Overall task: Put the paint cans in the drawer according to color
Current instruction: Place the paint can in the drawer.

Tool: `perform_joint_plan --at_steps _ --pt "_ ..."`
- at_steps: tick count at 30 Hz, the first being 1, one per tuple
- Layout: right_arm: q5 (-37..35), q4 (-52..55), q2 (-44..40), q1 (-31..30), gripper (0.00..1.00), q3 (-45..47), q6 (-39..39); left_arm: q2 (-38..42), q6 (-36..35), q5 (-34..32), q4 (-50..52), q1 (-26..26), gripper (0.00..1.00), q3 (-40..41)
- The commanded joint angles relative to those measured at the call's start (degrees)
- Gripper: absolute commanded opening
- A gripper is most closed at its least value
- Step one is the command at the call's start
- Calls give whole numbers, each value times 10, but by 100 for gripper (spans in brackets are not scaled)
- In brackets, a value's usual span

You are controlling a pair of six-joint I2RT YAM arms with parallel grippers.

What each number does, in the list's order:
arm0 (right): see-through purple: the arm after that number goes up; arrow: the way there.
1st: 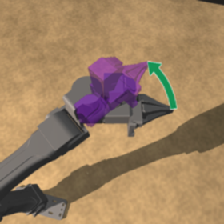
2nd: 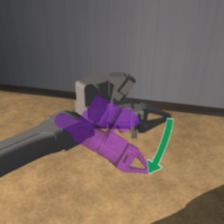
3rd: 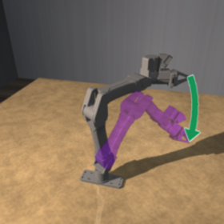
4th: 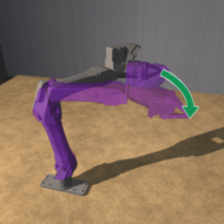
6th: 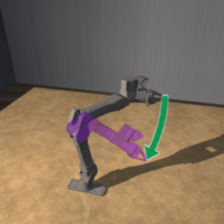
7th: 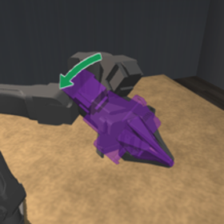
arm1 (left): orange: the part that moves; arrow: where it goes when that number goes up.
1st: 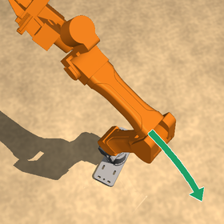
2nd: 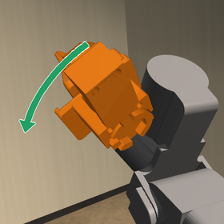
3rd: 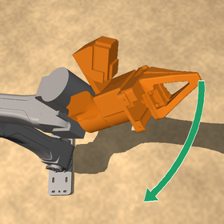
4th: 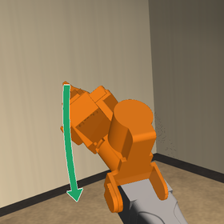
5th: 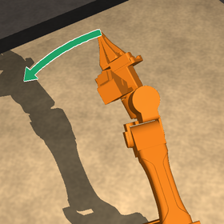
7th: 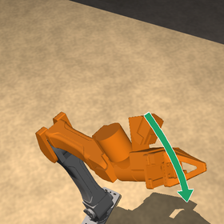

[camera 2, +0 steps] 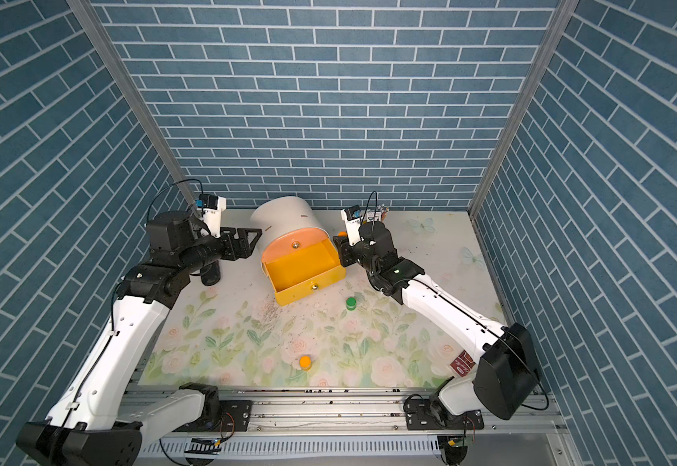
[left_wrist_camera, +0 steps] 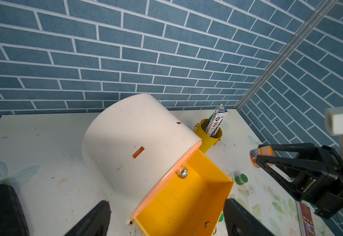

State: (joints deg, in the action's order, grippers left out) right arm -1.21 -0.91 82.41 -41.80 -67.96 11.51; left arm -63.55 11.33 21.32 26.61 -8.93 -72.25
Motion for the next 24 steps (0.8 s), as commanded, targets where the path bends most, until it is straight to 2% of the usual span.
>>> perform_joint_plan --at_steps 1,10,24 --pt "6 -34 31 -19 24 -16 -4 11 -3 10 10 -1 92 13" --pt "5 -68 99 -53 24 -10 -8 22 1 22 8 -1 92 30" --pt "-5 -52 180 -60 25 -64 -20 34 5 28 1 -1 91 50"
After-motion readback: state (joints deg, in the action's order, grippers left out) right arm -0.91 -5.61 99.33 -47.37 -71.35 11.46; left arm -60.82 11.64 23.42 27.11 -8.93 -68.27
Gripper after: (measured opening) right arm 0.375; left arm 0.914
